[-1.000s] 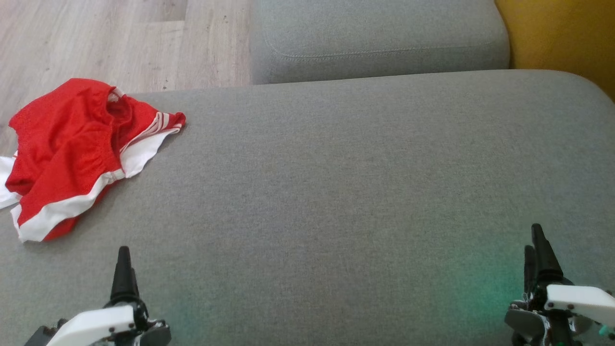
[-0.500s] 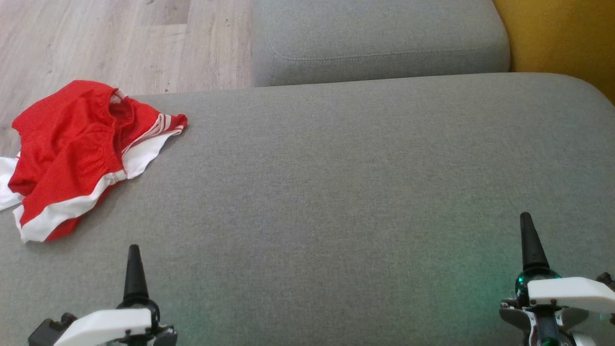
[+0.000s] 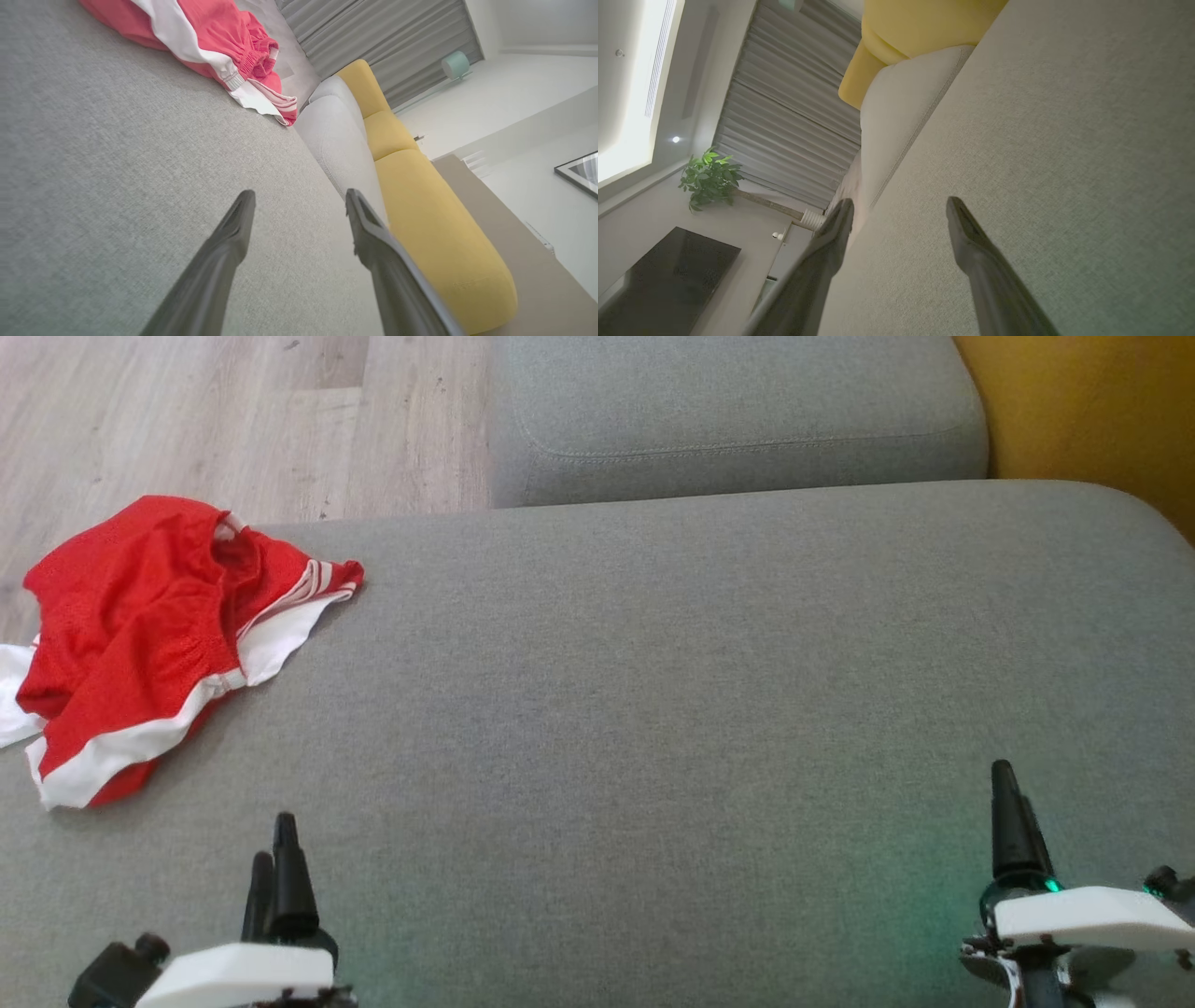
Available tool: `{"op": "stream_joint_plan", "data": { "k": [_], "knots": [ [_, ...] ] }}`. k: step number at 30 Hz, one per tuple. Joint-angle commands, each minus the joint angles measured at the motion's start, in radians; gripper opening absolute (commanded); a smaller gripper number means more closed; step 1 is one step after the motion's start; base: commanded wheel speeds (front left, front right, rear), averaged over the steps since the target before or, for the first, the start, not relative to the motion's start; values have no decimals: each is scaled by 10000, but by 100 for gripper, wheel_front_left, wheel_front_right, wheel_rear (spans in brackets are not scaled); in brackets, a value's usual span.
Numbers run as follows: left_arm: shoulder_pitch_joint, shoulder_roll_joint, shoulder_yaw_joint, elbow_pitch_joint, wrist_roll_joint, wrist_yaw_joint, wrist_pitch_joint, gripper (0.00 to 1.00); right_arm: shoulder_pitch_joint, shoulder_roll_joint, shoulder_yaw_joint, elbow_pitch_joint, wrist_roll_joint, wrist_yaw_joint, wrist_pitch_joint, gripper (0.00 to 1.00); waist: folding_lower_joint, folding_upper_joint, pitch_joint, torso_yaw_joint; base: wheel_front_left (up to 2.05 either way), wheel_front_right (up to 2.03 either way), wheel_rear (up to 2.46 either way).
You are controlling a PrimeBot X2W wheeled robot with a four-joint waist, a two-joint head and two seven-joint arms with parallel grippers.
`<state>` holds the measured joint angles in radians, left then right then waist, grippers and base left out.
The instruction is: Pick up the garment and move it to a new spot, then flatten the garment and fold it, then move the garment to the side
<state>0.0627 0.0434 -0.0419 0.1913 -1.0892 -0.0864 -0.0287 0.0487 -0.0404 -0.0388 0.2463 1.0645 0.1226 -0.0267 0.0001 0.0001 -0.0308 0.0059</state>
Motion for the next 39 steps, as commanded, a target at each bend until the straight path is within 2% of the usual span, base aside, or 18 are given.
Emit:
{"op": "stream_joint_plan", "data": {
  "k": [1,10,39],
  "knots": [
    [-164,41,24,-387,426,67,-146,100,-261,-46,183,-420,-448,34,-180,100,-1,-1,-2,-1,0,0,0],
    [-27,45,-143,-414,1875,121,-414,100,-201,-53,537,-439,-1680,40,-446,100,-1,-1,-31,16,0,0,0],
    [435,55,-547,-313,5467,357,-1275,100,-66,-73,1103,-501,-5681,58,-1301,100,-1,-1,-158,87,0,0,0]
  ]
}}
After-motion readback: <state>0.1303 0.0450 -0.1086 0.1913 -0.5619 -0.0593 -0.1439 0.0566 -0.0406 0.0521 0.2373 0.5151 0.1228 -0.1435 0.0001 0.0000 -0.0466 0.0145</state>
